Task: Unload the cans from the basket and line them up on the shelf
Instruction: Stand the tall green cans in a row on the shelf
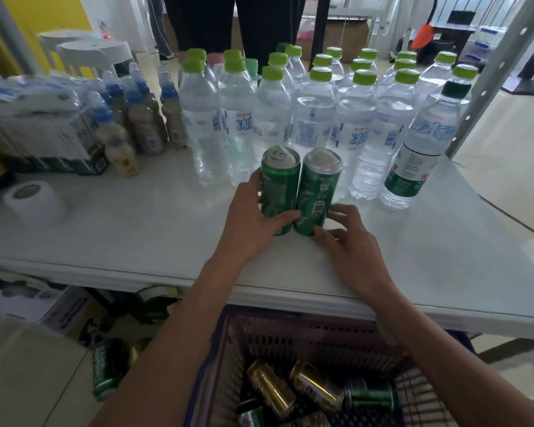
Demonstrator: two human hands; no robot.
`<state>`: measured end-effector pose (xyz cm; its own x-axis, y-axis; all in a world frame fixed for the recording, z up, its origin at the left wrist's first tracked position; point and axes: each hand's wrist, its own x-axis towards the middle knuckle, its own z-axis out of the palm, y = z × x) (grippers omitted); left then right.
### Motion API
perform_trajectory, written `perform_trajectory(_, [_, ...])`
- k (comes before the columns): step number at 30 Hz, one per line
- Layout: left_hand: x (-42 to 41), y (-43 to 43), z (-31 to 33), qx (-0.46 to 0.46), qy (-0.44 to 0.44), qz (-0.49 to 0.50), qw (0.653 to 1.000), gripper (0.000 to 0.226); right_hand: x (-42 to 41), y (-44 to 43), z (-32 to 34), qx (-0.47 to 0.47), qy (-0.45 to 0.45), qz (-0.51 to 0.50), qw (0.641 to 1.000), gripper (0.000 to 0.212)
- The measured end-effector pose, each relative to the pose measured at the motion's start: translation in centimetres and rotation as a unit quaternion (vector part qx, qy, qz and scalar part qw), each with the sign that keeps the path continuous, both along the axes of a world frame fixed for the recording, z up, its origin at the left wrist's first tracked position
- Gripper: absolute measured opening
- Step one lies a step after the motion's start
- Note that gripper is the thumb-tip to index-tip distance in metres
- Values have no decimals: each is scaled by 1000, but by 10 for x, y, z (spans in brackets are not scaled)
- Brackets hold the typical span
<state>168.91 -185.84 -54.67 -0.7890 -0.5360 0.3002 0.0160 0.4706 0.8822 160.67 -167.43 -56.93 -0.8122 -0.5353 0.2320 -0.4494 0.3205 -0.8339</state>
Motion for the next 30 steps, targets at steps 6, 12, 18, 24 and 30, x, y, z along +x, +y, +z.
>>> perform_trajectory(6, [3, -14, -3, -6, -25, 37, 999, 79, 1, -2, 3, 39, 24, 55, 997, 50])
perform_trajectory(12, [-1, -25, -5, -15, -65, 48, 997, 66, 2, -5, 8, 130, 41, 84, 987, 72])
perform_trajectory(18, [12, -19, -11, -62, -131, 49, 988, 70, 4, -14, 15, 202, 48, 135, 969, 88])
perform_trajectory(24, [56, 28, -18, -158, -74, 73, 982, 30, 23, -5, 12, 109, 10, 28, 994, 54])
perform_trajectory(30, [84, 71, -15, -290, -25, -183, 939, 26, 47, 27, 15, 92, 58, 32, 994, 14])
